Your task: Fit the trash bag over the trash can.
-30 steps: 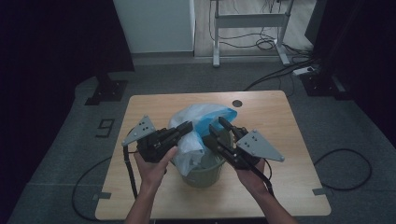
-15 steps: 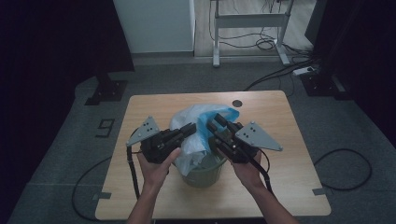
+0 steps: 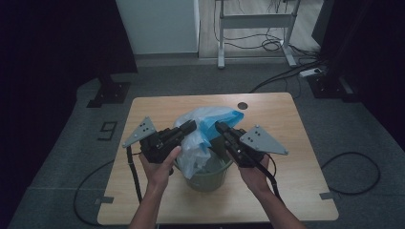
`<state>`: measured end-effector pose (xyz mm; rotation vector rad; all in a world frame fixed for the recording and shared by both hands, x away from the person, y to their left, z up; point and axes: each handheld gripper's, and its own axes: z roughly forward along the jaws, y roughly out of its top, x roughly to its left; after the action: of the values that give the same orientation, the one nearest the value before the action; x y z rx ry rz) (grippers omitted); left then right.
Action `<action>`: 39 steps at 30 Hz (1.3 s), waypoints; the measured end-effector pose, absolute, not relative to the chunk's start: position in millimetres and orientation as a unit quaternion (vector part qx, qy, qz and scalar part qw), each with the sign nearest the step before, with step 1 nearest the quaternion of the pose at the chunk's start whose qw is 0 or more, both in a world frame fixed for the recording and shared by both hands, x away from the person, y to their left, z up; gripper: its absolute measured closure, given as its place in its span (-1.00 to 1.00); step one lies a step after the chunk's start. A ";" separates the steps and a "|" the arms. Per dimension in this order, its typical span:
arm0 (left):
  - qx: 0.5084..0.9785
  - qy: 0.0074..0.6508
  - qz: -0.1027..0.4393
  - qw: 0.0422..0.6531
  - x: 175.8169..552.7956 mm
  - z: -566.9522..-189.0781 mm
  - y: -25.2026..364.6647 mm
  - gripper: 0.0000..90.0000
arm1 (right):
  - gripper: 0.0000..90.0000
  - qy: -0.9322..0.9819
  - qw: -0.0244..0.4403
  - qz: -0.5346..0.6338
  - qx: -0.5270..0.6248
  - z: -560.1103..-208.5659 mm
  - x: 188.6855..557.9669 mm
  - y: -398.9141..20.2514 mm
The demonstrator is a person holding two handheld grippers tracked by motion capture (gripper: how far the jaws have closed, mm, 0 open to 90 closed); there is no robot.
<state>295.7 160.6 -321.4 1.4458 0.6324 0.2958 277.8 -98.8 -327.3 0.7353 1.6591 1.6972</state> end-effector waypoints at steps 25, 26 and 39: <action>0.602 0.301 0.203 0.711 320.0 -308.7 183.3 1.00 | 0.99 0.635 0.403 0.593 0.285 -314.8 307.7 -139.3; 0.601 0.298 0.205 0.712 318.5 -307.9 184.0 1.00 | 0.99 0.632 0.408 0.597 0.279 -311.5 306.7 -139.2; 0.615 0.323 0.188 0.694 287.3 -354.2 204.3 0.99 | 0.99 0.656 0.370 0.607 0.251 -345.0 283.3 -131.4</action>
<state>287.3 204.3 -354.2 1.3723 0.7211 0.4205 283.3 -131.4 -345.0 0.6444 1.6839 1.5576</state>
